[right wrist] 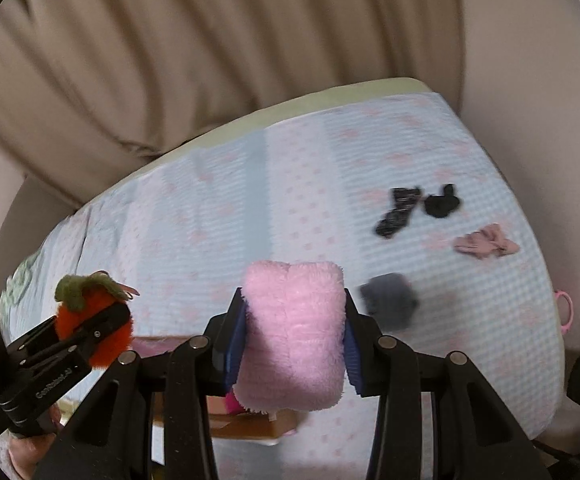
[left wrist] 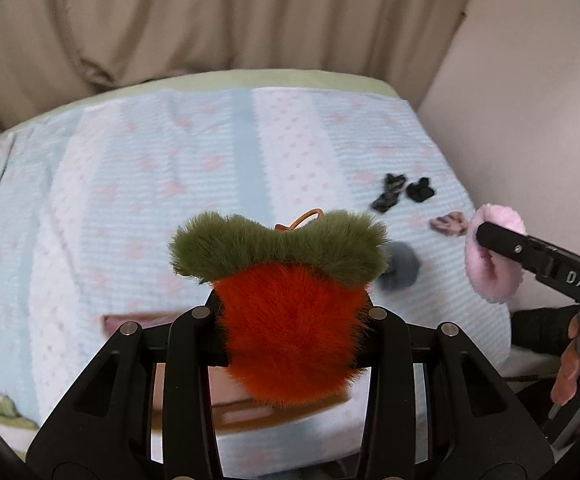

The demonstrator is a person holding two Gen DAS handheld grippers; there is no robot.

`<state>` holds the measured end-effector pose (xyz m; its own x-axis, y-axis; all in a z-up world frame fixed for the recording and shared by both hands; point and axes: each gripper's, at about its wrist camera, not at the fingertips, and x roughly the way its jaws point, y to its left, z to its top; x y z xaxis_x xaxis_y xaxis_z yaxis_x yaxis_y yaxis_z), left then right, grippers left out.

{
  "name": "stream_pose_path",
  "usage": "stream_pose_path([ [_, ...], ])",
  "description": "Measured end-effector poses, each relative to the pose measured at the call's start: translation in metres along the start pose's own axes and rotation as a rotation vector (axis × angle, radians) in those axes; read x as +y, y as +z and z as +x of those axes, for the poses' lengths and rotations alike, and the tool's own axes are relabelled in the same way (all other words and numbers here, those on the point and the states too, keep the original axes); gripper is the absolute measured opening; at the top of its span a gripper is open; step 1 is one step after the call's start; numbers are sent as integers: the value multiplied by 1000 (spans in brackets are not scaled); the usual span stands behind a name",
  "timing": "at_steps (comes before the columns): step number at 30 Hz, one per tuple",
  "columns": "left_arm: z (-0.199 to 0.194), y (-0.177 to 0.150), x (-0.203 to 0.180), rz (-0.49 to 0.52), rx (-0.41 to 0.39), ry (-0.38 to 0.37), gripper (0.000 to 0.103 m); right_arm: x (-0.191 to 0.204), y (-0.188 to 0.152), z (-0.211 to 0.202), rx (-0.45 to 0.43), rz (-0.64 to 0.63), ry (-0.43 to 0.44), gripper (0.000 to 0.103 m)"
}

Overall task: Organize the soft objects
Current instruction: 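Carry the pom-pom and pink pouch into the box and release both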

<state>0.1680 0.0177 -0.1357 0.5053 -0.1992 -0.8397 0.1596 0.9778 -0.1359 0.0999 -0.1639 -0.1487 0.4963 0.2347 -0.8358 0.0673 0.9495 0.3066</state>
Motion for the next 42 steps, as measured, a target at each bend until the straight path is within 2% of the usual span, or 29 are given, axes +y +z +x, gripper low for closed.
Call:
stream_pose_path([
  [8, -13, -54, 100, -72, 70, 50, 34, 82, -39, 29, 64, -83, 41, 39],
  [13, 10, -85, 139, -66, 160, 54, 34, 117, -62, 64, 133, -85, 40, 39],
  [17, 40, -109, 163, -66, 238, 48, 34, 136, -82, 104, 229, -97, 6, 39],
  [23, 84, -126, 174, -65, 327, 16, 34, 144, -100, 152, 345, -101, -58, 39],
  [32, 139, -149, 166, 3, 454, -10, 34, 126, -118, 213, 505, -53, -143, 39],
  [39, 156, -153, 157, 86, 491, 3, 35, 125, -111, 233, 540, -29, -137, 39],
  [40, 155, -150, 156, 91, 482, 10, 40, 125, -110, 235, 548, -24, -137, 39],
  [41, 154, -147, 157, 91, 474, 15, 61, 125, -109, 237, 555, -25, -140, 40],
  [42, 154, -145, 158, 83, 470, 8, 90, 125, -109, 239, 565, -32, -145, 41],
])
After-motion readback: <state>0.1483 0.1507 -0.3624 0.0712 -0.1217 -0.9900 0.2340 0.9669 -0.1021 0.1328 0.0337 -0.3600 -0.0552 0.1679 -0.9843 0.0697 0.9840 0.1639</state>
